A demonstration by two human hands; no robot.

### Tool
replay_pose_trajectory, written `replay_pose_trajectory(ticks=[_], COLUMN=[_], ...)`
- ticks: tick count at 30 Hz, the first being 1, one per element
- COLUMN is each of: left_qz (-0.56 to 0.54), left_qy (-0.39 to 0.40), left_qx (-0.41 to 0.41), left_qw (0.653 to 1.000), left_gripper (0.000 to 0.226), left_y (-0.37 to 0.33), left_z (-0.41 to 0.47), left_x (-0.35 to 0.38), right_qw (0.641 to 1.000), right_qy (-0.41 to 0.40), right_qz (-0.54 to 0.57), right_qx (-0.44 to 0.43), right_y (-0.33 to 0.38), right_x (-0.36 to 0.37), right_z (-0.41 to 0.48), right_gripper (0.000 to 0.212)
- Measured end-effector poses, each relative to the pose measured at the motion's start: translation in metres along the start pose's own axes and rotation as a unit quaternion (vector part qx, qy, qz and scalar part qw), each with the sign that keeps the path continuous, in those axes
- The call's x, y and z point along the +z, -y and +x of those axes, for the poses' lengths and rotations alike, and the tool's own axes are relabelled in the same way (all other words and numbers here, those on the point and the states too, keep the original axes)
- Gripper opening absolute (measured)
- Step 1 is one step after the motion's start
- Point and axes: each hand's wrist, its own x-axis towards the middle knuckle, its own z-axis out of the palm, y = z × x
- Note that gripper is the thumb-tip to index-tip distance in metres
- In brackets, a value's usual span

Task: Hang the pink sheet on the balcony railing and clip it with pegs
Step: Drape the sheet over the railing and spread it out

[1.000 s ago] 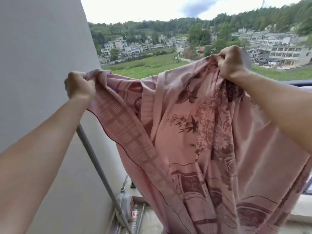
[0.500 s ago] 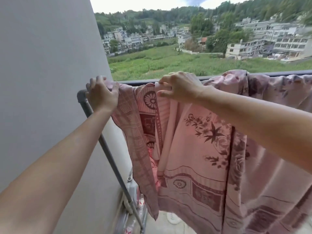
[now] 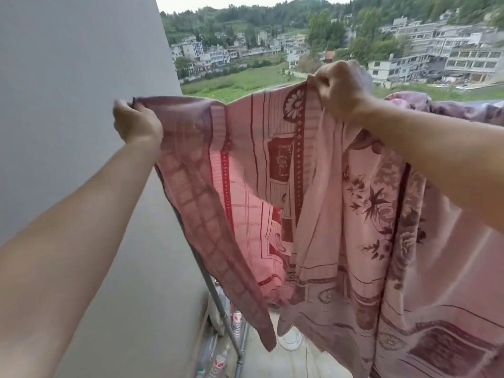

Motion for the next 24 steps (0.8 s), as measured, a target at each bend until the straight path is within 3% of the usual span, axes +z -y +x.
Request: replay_pose_trajectory(ticks=[3, 6, 10, 12, 17, 20, 22, 24], left_qz=[0.068, 0.131, 0.149, 0.163, 0.121, 0.155, 0.21, 0.262], left_qy=[-0.011, 0.049, 0.094, 0.085, -0.018, 0.003, 0.058, 0.081], left_qx=[-0.002, 0.008, 0.002, 0.015, -0.006, 0.022, 0.054, 0.104], left_qw=[0.998, 0.99, 0.984, 0.983, 0.992, 0.988, 0.974, 0.956], left_gripper=[0.029, 0.029, 0.024, 0.025, 0.032, 0.028, 0.029, 0.026], left_y=[-0.015, -0.007, -0.002, -0.001, -0.009, -0.008, -0.003, -0.001], left_z=[0.038, 0.045, 0.018, 0.008, 0.009, 0.002, -0.008, -0.019], left_x=[-0.002, 0.003, 0.024, 0.033, 0.022, 0.016, 0.016, 0.019], right_qw=[0.998, 0.987, 0.99, 0.982, 0.993, 0.994, 0.994, 0.983], right_qy=[0.003, 0.062, 0.11, 0.131, 0.073, 0.015, 0.063, 0.169], right_qz=[-0.037, -0.132, -0.053, -0.055, 0.051, 0.103, 0.088, 0.068], right_qx=[0.05, 0.063, -0.066, -0.125, -0.08, -0.025, -0.016, -0.011], right_y=[-0.027, -0.029, 0.017, 0.039, 0.028, 0.025, 0.027, 0.021], right_x=[-0.02, -0.015, 0.008, 0.024, 0.021, 0.011, 0.016, 0.019], right_z=[0.02, 0.018, 0.0, -0.015, -0.013, 0.011, 0.013, 0.004], right_gripper=[0.017, 0.033, 0.05, 0.047, 0.026, 0.023, 0.026, 0.036])
